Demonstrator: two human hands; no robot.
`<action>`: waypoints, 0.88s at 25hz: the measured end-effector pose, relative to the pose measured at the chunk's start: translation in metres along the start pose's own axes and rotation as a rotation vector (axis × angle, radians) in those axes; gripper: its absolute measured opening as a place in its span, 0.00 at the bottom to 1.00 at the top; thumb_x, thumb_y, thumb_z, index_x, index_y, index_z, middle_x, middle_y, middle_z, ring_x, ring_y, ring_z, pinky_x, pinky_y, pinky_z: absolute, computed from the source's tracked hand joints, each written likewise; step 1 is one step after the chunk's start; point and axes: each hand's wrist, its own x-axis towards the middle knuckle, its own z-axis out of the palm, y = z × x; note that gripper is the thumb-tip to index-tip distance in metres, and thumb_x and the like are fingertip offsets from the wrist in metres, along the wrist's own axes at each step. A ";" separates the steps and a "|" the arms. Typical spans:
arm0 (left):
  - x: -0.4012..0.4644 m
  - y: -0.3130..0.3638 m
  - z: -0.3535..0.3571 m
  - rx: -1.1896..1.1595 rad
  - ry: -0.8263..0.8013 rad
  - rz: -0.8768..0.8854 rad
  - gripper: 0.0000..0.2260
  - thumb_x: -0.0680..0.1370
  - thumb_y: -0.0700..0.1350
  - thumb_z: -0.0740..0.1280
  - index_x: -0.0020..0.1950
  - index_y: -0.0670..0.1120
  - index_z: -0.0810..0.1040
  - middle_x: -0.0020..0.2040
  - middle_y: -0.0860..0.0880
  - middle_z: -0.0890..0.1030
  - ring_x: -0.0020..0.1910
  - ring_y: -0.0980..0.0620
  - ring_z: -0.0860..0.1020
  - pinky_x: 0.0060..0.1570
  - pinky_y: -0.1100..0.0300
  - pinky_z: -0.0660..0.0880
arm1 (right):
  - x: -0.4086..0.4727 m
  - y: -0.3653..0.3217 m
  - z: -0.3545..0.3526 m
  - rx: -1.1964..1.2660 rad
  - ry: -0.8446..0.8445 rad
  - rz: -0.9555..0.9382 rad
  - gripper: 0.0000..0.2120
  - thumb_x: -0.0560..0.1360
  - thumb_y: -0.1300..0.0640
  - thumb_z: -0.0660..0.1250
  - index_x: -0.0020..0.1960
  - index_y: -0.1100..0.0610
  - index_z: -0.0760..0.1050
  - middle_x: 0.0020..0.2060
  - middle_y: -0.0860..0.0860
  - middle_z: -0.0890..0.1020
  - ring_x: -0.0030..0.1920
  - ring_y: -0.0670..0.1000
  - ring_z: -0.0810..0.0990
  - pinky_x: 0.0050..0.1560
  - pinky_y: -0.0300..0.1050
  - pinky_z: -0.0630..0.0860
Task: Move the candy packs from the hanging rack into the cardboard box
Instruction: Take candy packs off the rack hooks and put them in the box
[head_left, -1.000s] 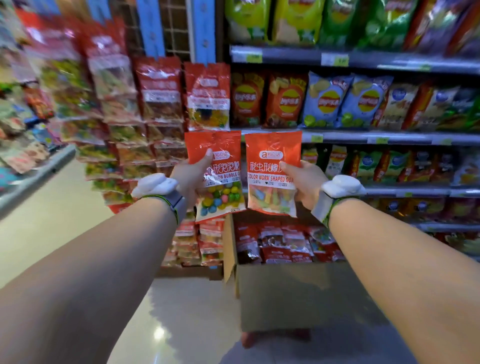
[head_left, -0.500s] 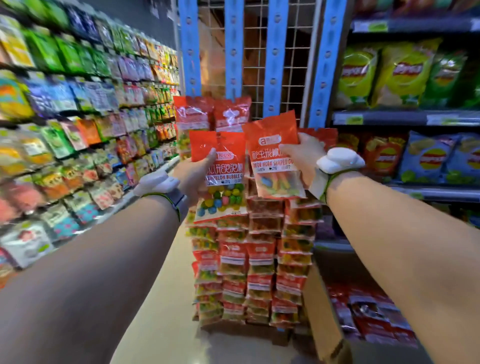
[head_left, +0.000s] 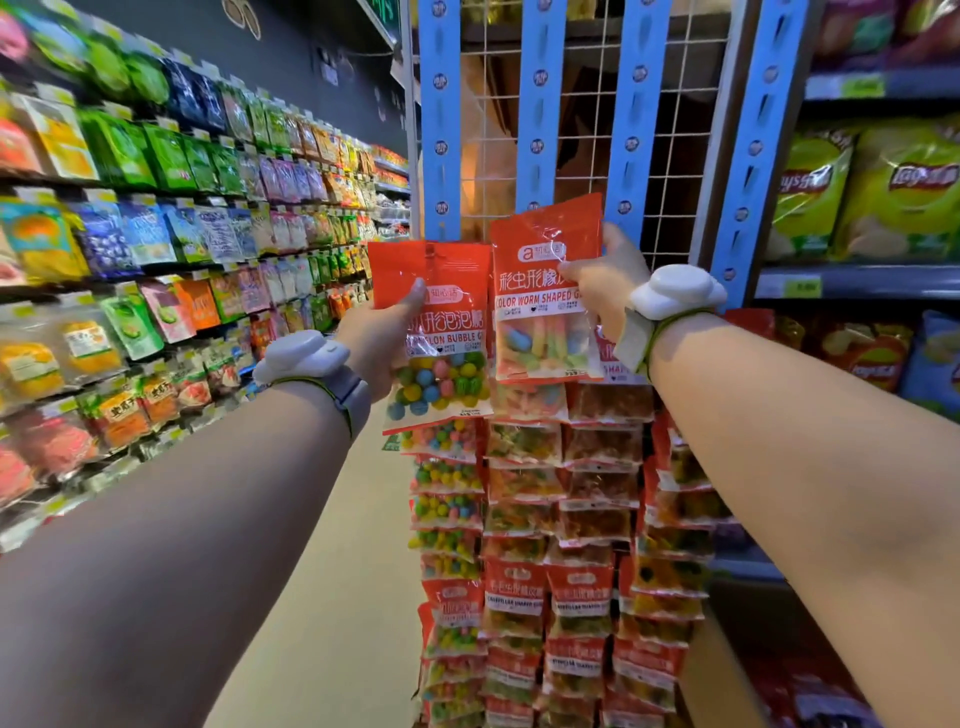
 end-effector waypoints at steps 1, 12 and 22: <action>0.011 0.002 0.002 0.002 -0.002 0.012 0.14 0.75 0.54 0.71 0.52 0.45 0.77 0.53 0.44 0.84 0.50 0.45 0.83 0.56 0.48 0.79 | 0.012 0.001 0.002 -0.028 -0.012 -0.005 0.18 0.76 0.62 0.65 0.65 0.56 0.69 0.55 0.51 0.79 0.51 0.50 0.79 0.46 0.41 0.78; 0.114 0.027 0.022 -0.052 -0.021 0.068 0.20 0.71 0.55 0.73 0.54 0.43 0.77 0.52 0.44 0.85 0.49 0.45 0.84 0.55 0.50 0.80 | 0.136 0.005 0.027 0.057 0.060 -0.056 0.13 0.78 0.56 0.63 0.60 0.59 0.75 0.56 0.56 0.82 0.55 0.55 0.81 0.60 0.51 0.77; 0.156 0.030 0.016 -0.035 -0.129 0.048 0.25 0.70 0.55 0.75 0.61 0.42 0.76 0.51 0.45 0.85 0.49 0.46 0.85 0.56 0.50 0.79 | 0.157 0.007 0.036 -0.031 0.123 0.063 0.16 0.76 0.54 0.64 0.61 0.62 0.75 0.58 0.59 0.81 0.58 0.59 0.80 0.62 0.55 0.75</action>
